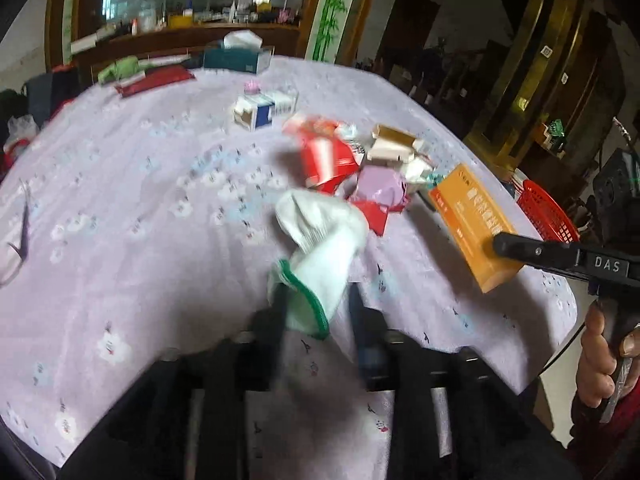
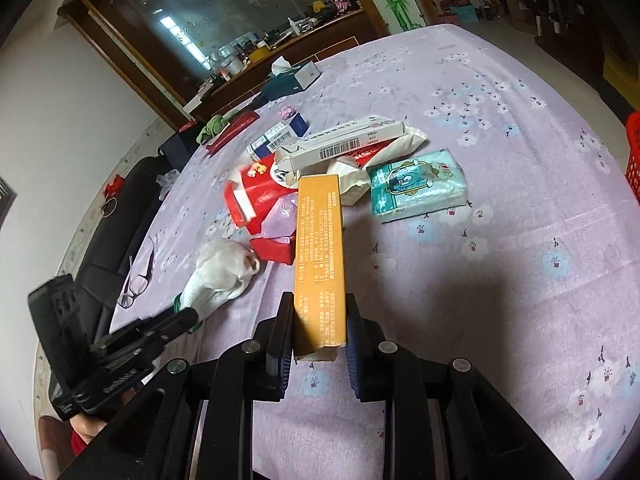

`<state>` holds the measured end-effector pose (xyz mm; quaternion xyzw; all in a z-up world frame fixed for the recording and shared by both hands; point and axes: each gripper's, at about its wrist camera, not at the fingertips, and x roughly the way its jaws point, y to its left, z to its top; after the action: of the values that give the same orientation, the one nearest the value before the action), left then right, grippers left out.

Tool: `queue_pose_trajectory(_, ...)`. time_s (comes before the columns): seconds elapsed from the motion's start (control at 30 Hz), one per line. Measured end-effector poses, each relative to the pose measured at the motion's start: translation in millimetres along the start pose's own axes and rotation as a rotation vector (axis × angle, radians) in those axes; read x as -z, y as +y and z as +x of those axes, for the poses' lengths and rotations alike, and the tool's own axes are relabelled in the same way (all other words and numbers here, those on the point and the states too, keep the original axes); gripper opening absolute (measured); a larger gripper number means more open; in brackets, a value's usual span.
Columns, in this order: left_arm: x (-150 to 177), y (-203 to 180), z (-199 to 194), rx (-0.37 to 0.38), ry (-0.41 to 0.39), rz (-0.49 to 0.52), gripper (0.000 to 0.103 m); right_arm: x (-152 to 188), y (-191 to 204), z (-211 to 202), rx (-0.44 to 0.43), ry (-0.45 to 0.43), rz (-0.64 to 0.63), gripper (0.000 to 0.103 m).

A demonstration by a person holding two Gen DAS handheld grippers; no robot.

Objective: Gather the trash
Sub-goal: 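Grasp the white sock with the left tool while the right tool grasps the orange box, then lift the sock and orange box off the table with both tools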

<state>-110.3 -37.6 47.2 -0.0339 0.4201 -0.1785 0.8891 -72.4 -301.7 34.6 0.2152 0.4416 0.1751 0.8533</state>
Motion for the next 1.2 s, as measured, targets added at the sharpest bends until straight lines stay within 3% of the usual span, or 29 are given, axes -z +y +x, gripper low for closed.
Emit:
queue_pose_trajectory(0.03,-3,1,-2,-0.012,-0.016,-0.008,0.051,0,1,0,0.002,-0.001,-0.003,0.024)
queue_pose_trajectory(0.2,-15,-3,6,0.005,-0.016,-0.003,0.060,4,2,-4,0.008,-0.007,-0.009,0.024)
queue_pose_trajectory(0.43,-24,-12,45,-0.023,0.033,-0.010,0.062,4,2,-3,0.016,-0.009,-0.012,0.024)
queue_pose_trajectory(0.47,-25,-12,50,-0.040,0.037,-0.015,0.061,5,2,-4,0.017,-0.010,-0.013,0.024)
queue_pose_trajectory(0.53,-24,-9,56,-0.051,0.051,-0.031,0.032,6,2,-4,0.021,-0.011,-0.013,0.024)
queue_pose_trajectory(0.63,-22,-8,52,-0.039,0.033,-0.040,0.022,8,1,-5,0.028,-0.015,-0.014,0.024)
queue_pose_trajectory(0.93,-14,-26,12,-0.010,-0.090,-0.031,0.021,12,12,-8,0.045,-0.042,-0.049,0.024)
queue_pose_trajectory(1.2,-12,-46,9,-0.025,-0.107,0.021,0.021,13,11,-16,0.088,-0.067,-0.063,0.024)
